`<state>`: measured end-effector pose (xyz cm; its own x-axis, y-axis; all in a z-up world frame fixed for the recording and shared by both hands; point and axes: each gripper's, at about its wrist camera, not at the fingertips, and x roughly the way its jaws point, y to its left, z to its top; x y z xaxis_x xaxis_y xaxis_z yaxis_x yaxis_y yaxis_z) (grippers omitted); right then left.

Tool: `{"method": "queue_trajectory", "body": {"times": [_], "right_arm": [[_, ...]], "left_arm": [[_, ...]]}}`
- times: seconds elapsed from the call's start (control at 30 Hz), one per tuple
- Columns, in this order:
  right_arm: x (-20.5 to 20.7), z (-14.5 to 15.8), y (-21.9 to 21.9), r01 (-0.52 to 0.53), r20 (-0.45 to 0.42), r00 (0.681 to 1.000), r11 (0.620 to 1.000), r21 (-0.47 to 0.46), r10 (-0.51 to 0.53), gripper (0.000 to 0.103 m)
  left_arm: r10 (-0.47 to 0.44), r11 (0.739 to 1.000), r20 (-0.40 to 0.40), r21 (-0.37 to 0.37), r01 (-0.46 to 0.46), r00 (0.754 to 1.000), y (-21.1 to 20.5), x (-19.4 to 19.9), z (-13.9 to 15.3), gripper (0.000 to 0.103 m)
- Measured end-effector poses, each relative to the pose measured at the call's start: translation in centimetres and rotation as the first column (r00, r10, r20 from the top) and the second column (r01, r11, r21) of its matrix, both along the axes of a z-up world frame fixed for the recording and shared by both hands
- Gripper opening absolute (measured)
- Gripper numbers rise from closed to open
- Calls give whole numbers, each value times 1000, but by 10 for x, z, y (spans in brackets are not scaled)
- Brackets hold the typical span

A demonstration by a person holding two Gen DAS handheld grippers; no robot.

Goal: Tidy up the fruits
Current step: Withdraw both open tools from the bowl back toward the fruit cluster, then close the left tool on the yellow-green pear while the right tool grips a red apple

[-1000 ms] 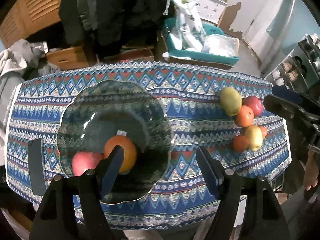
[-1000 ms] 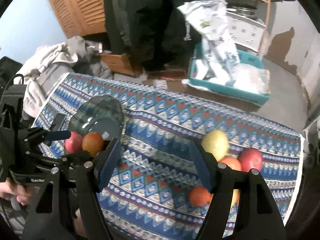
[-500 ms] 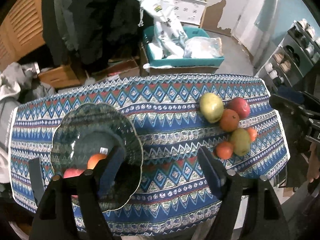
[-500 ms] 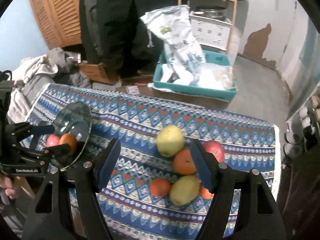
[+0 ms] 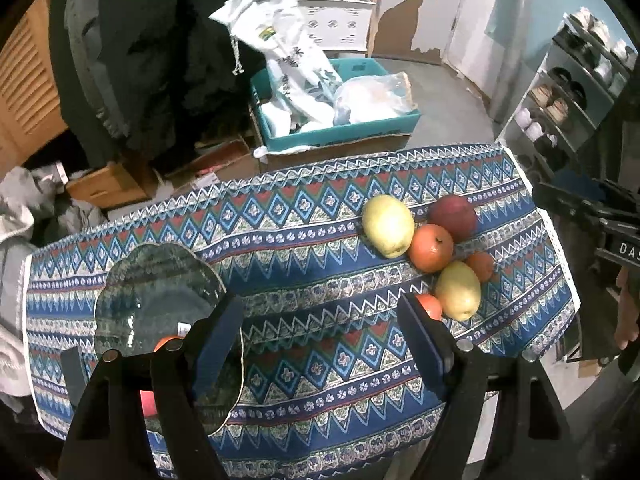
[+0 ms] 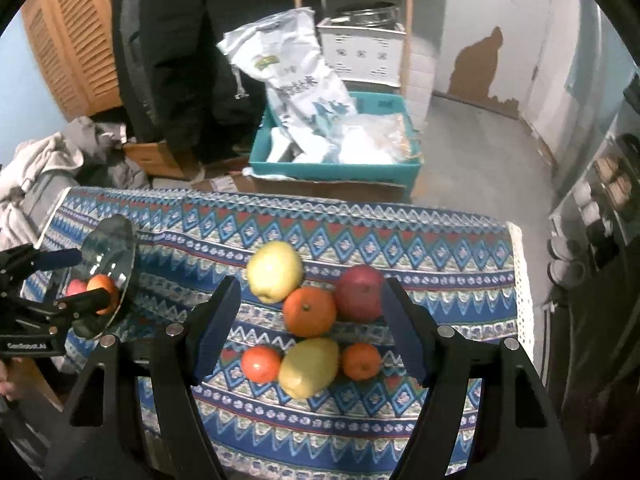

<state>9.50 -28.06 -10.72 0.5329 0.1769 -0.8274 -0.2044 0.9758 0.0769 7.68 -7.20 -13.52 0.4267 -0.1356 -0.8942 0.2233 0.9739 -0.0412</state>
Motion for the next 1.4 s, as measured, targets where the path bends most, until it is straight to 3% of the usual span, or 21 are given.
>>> {"method": "queue_trajectory", "body": {"times": [0.53,0.97,1.23,1.4], "right_arm": [[23,-23,-32,42,-66,997,999,5,-42,77],[80,-89,-37,37,-274,961,998,-46,-48,77],[96,-131,-43,60,-346,936,998,-28,-66,77],[100,-149,-45,64,-376,924,998,-16,-66,77]], "left_arm": [[9,1000,-29,-6,-9,1000,-33,34,-16,81],[7,1000,-126,-1,-7,992,-66,88,-59,81],[29,997,-205,-68,-44,978,-79,117,-97,83],[19,999,-230,-43,-29,973,-91,126,-114,83]]}}
